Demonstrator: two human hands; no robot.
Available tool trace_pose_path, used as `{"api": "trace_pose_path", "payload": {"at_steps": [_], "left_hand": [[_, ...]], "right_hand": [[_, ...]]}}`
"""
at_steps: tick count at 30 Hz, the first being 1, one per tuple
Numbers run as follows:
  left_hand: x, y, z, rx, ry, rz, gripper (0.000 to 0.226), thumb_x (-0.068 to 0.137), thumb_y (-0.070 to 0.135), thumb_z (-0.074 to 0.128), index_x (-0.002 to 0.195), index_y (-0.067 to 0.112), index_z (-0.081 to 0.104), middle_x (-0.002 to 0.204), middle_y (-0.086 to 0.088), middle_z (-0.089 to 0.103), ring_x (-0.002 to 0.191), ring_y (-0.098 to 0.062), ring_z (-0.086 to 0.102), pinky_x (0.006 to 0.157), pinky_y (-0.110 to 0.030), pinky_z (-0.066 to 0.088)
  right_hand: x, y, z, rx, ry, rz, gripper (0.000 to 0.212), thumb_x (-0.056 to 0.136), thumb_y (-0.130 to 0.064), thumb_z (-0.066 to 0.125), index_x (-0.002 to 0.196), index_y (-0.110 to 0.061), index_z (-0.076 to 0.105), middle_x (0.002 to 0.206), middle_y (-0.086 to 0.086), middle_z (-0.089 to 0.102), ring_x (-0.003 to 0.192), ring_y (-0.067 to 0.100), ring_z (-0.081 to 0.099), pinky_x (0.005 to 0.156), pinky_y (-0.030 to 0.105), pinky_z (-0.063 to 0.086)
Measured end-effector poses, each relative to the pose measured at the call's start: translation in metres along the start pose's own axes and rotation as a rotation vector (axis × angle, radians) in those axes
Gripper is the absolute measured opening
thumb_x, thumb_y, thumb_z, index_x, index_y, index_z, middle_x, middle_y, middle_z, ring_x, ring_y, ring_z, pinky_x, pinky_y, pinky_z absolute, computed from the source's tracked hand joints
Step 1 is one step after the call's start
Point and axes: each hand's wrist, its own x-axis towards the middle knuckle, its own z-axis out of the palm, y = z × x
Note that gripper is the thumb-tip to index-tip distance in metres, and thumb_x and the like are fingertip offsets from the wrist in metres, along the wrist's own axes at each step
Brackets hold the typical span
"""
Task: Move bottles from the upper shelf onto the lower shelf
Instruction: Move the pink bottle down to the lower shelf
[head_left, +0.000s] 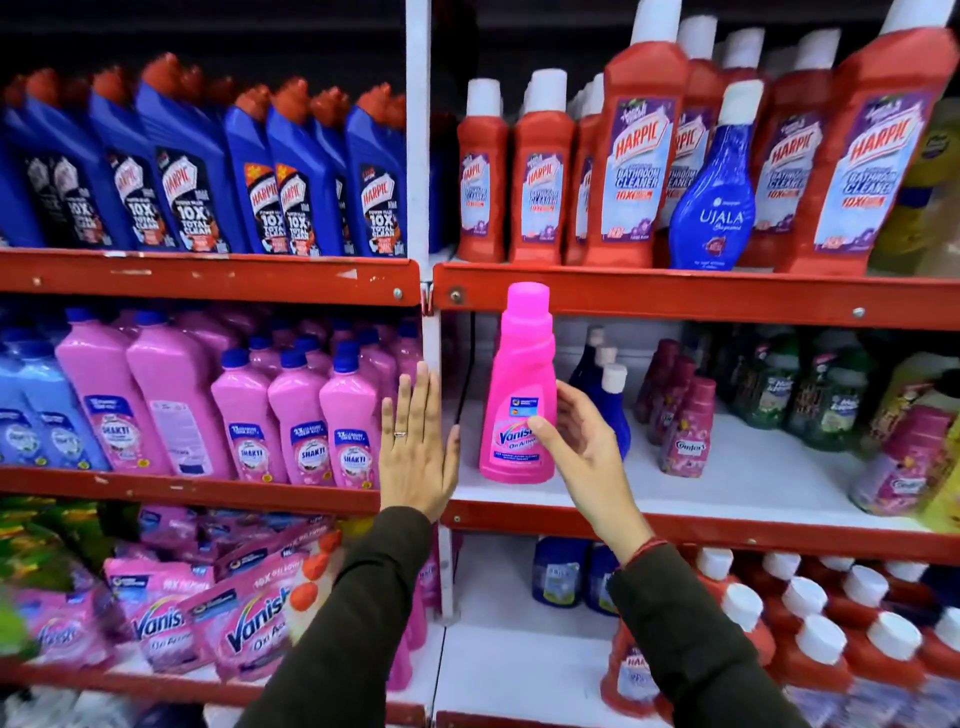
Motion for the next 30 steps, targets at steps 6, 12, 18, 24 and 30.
{"api": "trace_pose_path", "payload": {"at_steps": [6,12,18,24,30], "left_hand": [[-0.046,-0.004,0.036,0.044,-0.104,-0.046,0.071,0.101,0.033,0.029,0.161,0.008,-0.002,0.169,-0.009,-0.008,0.158,-0.023,-0.005,0.128,-0.039,-0.008],[-0.064,-0.008,0.061,0.039,-0.14,-0.067,0.072,0.102,0.036,0.022,0.16,0.006,-0.009,0.168,-0.013,-0.009,0.158,-0.022,-0.007,0.129,-0.04,-0.004],[-0.067,-0.012,0.07,0.069,-0.134,-0.051,0.069,0.104,0.04,0.01,0.158,0.003,-0.011,0.167,-0.015,-0.013,0.157,-0.023,-0.012,0.128,-0.04,-0.006],[-0.067,-0.013,0.069,0.06,-0.113,-0.039,0.068,0.104,0.039,0.006,0.158,0.004,-0.014,0.166,-0.014,-0.02,0.156,-0.021,-0.016,0.127,-0.04,-0.004],[-0.066,-0.012,0.069,0.04,-0.121,-0.048,0.067,0.103,0.039,0.006,0.158,0.005,-0.016,0.166,-0.012,-0.022,0.156,-0.019,-0.018,0.126,-0.041,0.0]], "right_hand": [[0.001,0.043,0.005,-0.061,-0.031,0.089,0.044,0.095,-0.017,0.067,0.138,-0.016,0.053,0.131,0.002,0.067,0.122,0.014,0.064,0.105,0.036,0.052],[0.01,0.079,0.011,-0.034,0.045,0.149,0.046,0.095,-0.011,0.066,0.138,-0.01,0.052,0.132,0.006,0.065,0.122,0.015,0.063,0.103,0.031,0.053],[0.023,0.095,0.012,-0.043,0.032,0.193,0.046,0.095,-0.011,0.065,0.139,-0.011,0.05,0.128,-0.001,0.064,0.113,-0.002,0.065,0.097,0.025,0.055],[0.023,0.109,0.011,-0.038,0.039,0.21,0.045,0.096,-0.014,0.064,0.138,-0.017,0.048,0.129,-0.005,0.062,0.124,0.012,0.061,0.104,0.033,0.053],[0.025,0.112,0.013,-0.052,0.004,0.202,0.045,0.096,-0.016,0.065,0.138,-0.018,0.05,0.126,-0.01,0.065,0.117,0.001,0.064,0.097,0.023,0.055]]}}
